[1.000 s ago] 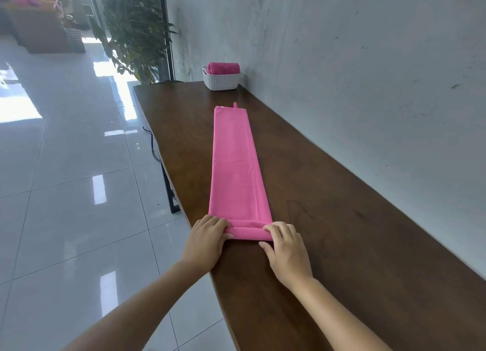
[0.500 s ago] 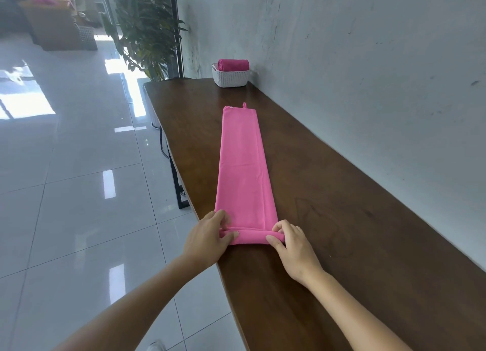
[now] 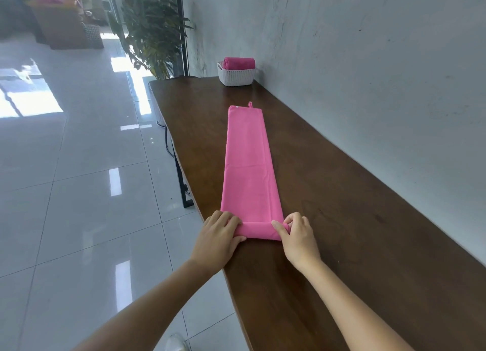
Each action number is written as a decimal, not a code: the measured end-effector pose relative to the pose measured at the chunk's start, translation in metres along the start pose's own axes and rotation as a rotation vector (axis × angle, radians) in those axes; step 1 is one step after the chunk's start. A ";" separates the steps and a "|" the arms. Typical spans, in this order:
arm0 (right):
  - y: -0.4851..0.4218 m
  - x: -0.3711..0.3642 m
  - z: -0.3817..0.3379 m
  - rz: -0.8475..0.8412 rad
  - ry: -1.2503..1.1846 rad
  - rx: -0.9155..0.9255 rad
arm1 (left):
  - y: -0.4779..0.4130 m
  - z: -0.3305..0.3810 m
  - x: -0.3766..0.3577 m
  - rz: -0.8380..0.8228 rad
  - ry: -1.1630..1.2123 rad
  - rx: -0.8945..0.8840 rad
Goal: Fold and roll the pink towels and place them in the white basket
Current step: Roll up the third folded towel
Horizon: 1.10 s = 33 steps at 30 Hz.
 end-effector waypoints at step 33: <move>-0.069 -0.011 0.003 -0.007 -0.116 -0.146 | -0.056 -0.040 -0.011 -0.120 0.179 -0.017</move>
Point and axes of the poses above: each hand's wrist, its own y-axis away from the middle knuckle, its own x-axis out of the back of the hand, z = x × y, the point moved 6 cm from there along -y, towards the middle knuckle, and after that the axes turned 7 degrees about x, right-handed, at the moved point
